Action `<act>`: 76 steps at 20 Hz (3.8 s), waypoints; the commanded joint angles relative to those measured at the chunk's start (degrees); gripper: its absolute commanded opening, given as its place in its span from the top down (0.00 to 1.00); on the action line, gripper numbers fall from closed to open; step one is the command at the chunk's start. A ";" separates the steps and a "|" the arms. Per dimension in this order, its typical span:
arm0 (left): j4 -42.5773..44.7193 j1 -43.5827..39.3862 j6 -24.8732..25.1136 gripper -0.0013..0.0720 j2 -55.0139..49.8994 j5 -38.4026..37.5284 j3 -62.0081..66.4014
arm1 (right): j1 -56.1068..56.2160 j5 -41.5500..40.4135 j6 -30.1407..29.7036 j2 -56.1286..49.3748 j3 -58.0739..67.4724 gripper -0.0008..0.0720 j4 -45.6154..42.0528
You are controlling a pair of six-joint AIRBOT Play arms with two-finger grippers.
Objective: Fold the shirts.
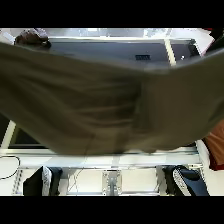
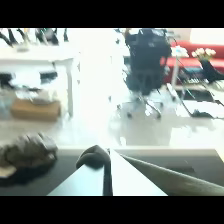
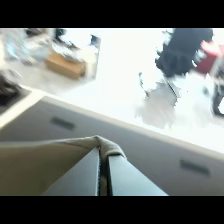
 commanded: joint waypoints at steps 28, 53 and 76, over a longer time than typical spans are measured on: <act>43.63 -39.78 -14.32 0.97 -57.46 7.10 1.51 | 4.26 2.67 4.57 -69.57 15.04 0.96 -9.86; 45.11 -41.94 -15.93 0.48 -50.16 9.79 -25.33 | 5.11 -1.77 6.71 -58.53 -25.07 0.80 -13.00; 38.01 -27.74 -55.65 0.13 19.45 2.14 -72.87 | -19.65 13.07 4.07 -21.59 -78.44 0.51 11.32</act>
